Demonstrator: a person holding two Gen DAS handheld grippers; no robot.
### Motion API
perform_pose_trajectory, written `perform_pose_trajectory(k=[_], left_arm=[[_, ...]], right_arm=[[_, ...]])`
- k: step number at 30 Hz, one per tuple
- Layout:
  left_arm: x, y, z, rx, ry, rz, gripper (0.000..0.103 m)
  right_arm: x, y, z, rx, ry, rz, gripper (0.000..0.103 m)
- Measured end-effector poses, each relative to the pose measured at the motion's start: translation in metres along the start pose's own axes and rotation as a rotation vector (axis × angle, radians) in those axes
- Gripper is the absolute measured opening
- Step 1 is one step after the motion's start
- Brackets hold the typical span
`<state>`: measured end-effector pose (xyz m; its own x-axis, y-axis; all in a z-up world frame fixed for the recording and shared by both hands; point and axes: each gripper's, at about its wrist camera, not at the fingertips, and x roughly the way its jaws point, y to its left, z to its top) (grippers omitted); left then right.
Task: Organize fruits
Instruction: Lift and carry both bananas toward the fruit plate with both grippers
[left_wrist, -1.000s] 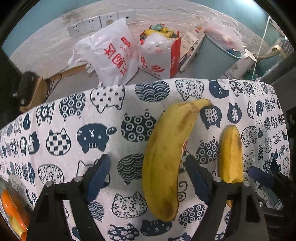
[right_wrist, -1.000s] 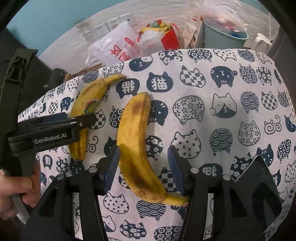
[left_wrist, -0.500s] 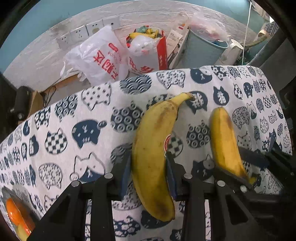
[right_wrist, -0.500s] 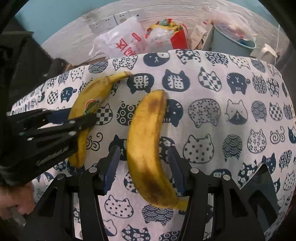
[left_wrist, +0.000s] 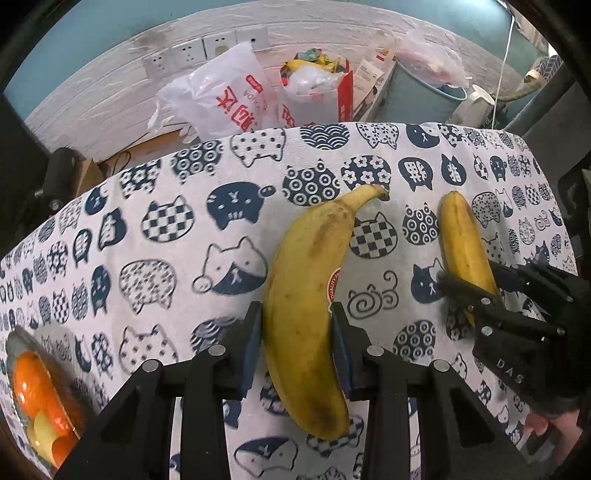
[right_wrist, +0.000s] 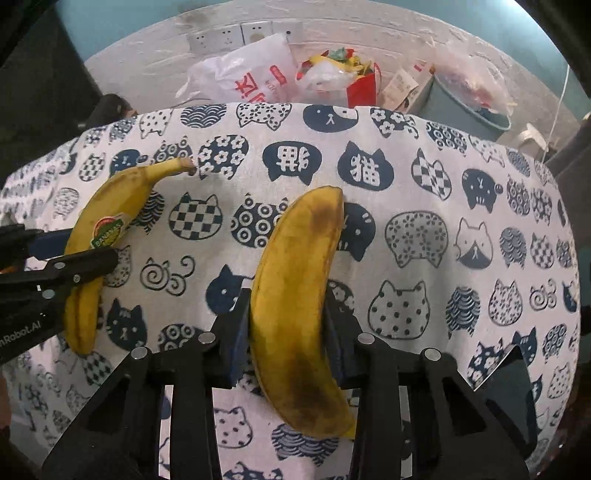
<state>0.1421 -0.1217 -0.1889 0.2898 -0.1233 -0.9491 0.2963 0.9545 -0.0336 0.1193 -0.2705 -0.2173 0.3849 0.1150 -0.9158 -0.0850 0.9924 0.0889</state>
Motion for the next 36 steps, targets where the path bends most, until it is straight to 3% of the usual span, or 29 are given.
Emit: perform_pose_trajectory(k=[8, 21, 36], left_arm=[[-0.030, 0.010, -0.017, -0.021, -0.031, -0.004, 0.036], [-0.083, 0.015, -0.040, -0.011, -0.107, -0.001, 0.036], [-0.136, 0.056, -0.077, -0.095, -0.168, 0.009, 0.036]], right_arm=[[-0.037, 0.006, -0.010, -0.014, -0.078, 0.081, 0.034], [-0.094, 0.031, -0.007, -0.059, -0.181, 0.108, 0.034], [-0.139, 0.089, 0.001, -0.146, -0.247, 0.182, 0.034]])
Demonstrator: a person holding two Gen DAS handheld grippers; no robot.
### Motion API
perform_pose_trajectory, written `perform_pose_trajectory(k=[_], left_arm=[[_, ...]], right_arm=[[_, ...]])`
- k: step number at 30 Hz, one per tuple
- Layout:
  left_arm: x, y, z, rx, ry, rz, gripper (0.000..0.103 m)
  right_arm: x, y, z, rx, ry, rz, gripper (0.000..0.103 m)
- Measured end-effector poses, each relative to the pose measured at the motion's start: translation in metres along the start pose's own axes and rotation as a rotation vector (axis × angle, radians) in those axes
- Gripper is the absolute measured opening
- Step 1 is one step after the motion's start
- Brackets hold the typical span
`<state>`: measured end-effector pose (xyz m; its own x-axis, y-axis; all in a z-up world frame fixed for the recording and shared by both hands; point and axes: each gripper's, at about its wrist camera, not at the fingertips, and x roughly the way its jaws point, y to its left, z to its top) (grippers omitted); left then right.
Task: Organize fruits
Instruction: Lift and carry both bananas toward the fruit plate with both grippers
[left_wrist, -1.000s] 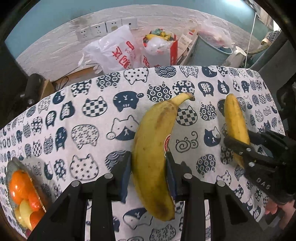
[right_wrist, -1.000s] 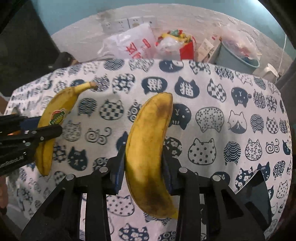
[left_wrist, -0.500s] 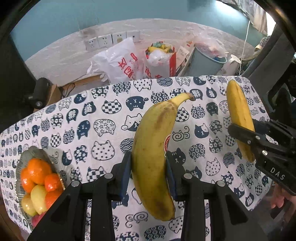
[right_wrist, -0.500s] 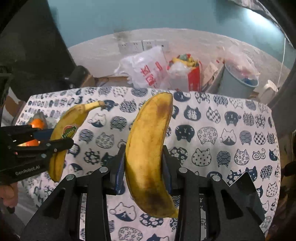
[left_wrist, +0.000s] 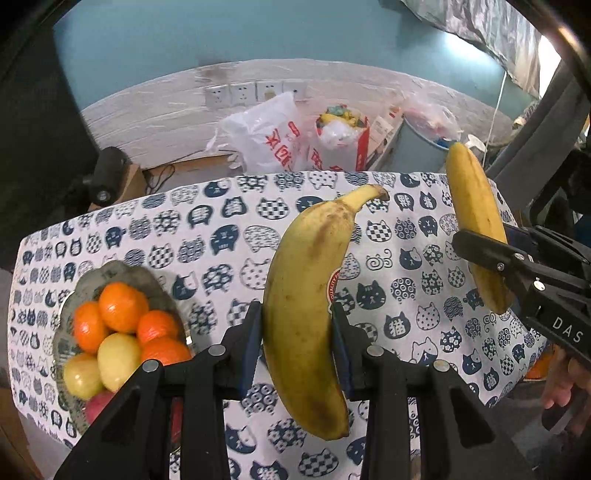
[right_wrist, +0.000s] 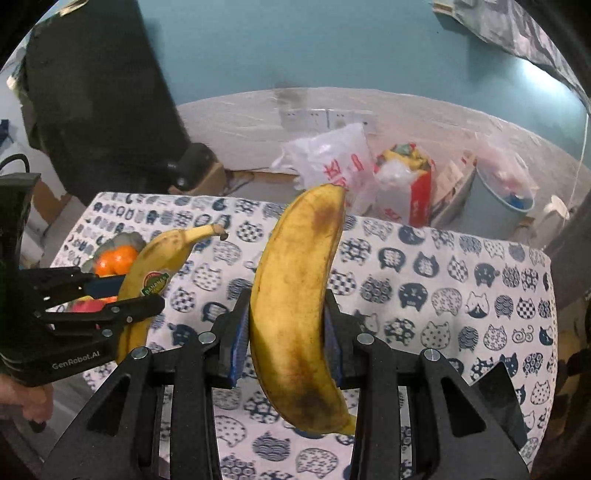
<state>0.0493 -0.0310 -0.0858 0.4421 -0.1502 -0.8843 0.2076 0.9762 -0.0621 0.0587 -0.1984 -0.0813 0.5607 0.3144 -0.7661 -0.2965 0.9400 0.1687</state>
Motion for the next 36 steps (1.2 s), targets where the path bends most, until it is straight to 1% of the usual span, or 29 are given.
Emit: perform_pose_trajectory(k=[7, 14, 24, 36], left_arm=[[-0.020, 0.025, -0.012, -0.036, -0.026, 0.018, 0.036], [-0.035, 0.056, -0.024, -0.091, -0.043, 0.035, 0.036], [-0.043, 0.109, -0.044, -0.187, -0.043, 0.060, 0.036], [-0.047, 0.169, -0.063, -0.312, -0.042, 0.097, 0.036]], right_arm=[[-0.002, 0.033, 0.009, -0.047, -0.013, 0.041, 0.034], [0.006, 0.074, 0.018, -0.092, -0.008, 0.088, 0.034], [0.029, 0.133, 0.027, -0.163, 0.017, 0.157, 0.034], [0.057, 0.184, 0.035, -0.217, 0.057, 0.231, 0.034]])
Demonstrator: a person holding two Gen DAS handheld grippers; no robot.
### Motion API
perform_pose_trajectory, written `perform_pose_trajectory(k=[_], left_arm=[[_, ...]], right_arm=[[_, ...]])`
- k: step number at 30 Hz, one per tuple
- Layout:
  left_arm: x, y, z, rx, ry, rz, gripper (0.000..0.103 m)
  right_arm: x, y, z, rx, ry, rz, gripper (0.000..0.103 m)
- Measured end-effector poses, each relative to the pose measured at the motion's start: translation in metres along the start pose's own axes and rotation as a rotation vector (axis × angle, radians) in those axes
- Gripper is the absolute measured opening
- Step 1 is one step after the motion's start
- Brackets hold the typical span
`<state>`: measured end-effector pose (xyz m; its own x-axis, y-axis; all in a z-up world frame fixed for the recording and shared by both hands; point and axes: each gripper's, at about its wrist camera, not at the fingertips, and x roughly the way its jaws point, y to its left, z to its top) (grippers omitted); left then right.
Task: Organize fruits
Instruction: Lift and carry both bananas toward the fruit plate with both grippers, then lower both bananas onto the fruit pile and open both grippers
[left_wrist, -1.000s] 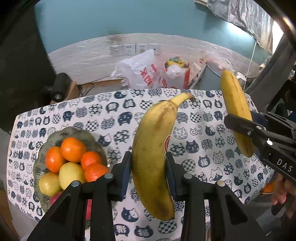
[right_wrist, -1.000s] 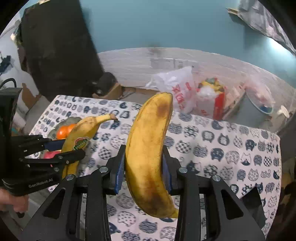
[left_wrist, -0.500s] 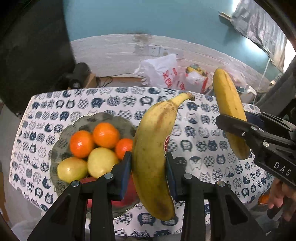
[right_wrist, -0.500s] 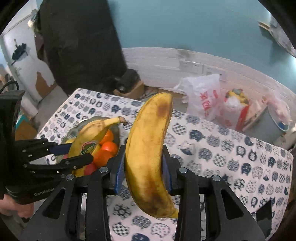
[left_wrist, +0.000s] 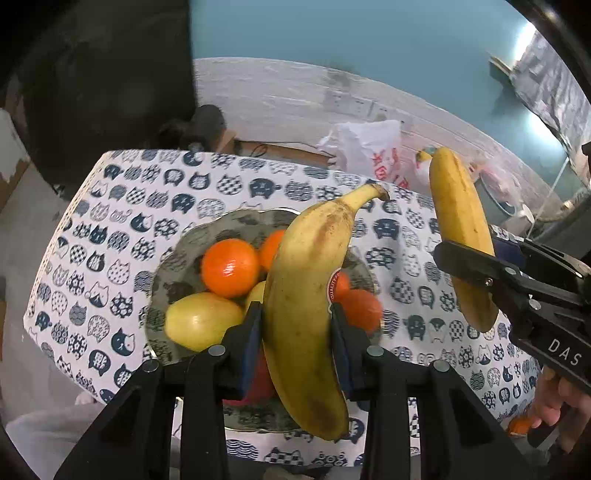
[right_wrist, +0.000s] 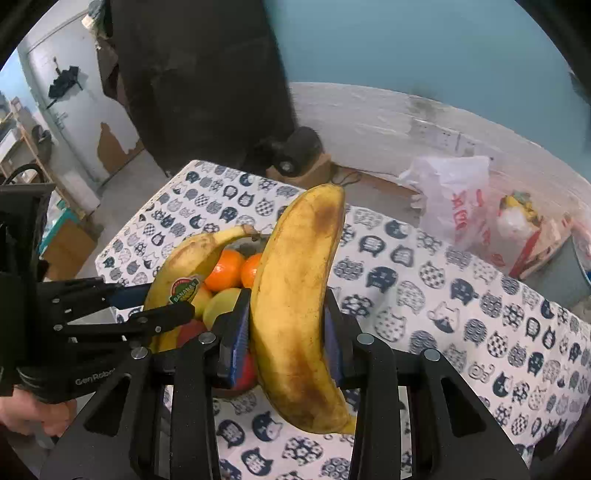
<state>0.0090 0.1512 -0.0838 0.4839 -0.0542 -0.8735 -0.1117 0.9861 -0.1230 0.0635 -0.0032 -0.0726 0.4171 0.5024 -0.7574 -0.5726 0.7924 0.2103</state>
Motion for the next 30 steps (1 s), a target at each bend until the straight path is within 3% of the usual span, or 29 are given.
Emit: perform_pose_trajectory(k=[20, 30], left_arm=[[0.042, 0.068, 0.004, -0.200, 0.088, -0.024, 0.036], [0.057, 0.082, 0.004, -0.236, 0.114, -0.030, 0.037]], right_arm=[[0.070, 0.045, 0.017, -0.053, 0.114, 0.093, 0.034], [0.105, 0.056, 0.013, -0.049, 0.185, 0.124, 0.034]])
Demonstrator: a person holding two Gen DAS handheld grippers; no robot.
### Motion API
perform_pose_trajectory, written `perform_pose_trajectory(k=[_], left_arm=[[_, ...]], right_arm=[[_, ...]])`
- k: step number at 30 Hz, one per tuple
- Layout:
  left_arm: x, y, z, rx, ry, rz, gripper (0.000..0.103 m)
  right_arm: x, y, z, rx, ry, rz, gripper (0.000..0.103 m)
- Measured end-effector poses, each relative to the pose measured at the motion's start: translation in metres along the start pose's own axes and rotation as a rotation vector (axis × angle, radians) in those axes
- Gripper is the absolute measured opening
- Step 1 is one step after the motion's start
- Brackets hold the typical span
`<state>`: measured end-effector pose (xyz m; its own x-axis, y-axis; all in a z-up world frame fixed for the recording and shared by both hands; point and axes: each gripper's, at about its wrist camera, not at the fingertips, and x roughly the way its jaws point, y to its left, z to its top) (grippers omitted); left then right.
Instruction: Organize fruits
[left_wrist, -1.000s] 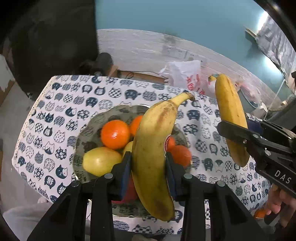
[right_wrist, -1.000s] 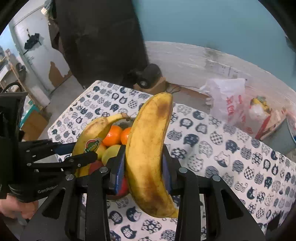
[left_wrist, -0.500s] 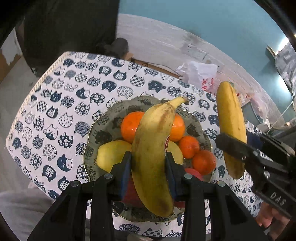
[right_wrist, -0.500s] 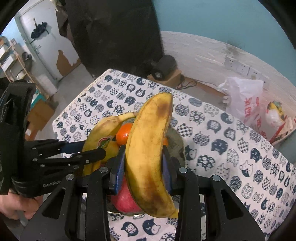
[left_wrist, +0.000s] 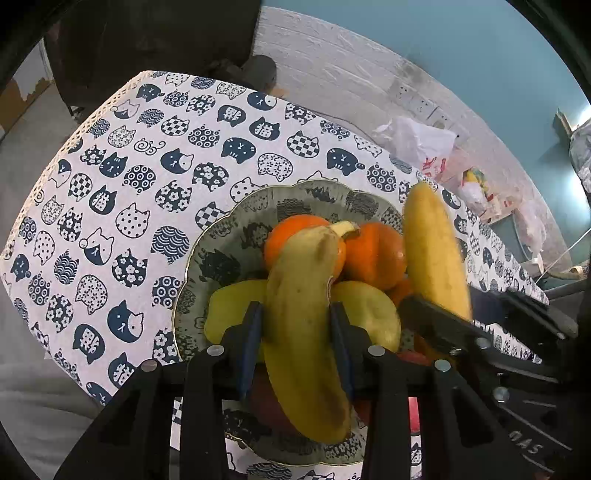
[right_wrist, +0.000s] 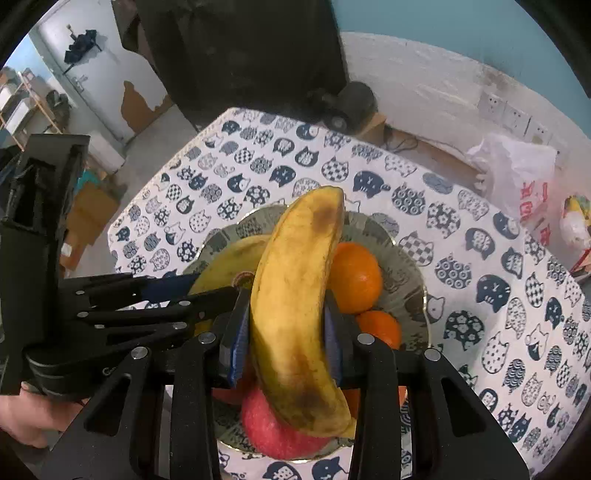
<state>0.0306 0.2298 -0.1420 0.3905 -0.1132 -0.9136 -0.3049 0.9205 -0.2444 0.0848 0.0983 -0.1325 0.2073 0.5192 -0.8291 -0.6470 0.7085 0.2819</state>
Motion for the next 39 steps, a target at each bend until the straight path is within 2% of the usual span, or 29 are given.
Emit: perform_pose_trajectory(k=[6, 10, 14, 16, 23, 27, 32, 34, 39], left_arm=[[0.000, 0.001, 0.001, 0.005, -0.002, 0.013, 0.038], [-0.002, 0.001, 0.001, -0.003, 0.003, 0.011, 0.044], [-0.008, -0.001, -0.001, 0.000, -0.006, 0.027, 0.059], [-0.014, -0.005, -0.003, 0.009, -0.011, 0.032, 0.059], [-0.044, -0.023, -0.012, 0.064, -0.056, 0.054, 0.071], [-0.066, -0.037, -0.017, 0.110, -0.096, 0.058, 0.073], [-0.088, -0.054, -0.026, 0.167, -0.135, 0.076, 0.080], [-0.097, -0.061, -0.031, 0.198, -0.153, 0.094, 0.081], [-0.113, -0.075, -0.037, 0.250, -0.188, 0.117, 0.086]], right_arm=[[0.015, -0.008, -0.001, 0.048, 0.045, 0.049, 0.038], [0.009, -0.005, 0.000, 0.034, 0.025, 0.047, 0.039], [-0.002, -0.008, 0.001, 0.036, 0.005, 0.029, 0.045], [-0.008, -0.009, 0.000, 0.037, -0.001, 0.020, 0.046], [-0.044, -0.009, -0.005, 0.004, -0.042, -0.075, 0.055], [-0.075, -0.013, -0.009, 0.023, -0.083, -0.112, 0.062], [-0.111, -0.013, -0.012, 0.036, -0.137, -0.154, 0.069], [-0.125, -0.013, -0.014, 0.040, -0.158, -0.166, 0.074], [-0.155, -0.007, -0.022, 0.035, -0.199, -0.184, 0.076]])
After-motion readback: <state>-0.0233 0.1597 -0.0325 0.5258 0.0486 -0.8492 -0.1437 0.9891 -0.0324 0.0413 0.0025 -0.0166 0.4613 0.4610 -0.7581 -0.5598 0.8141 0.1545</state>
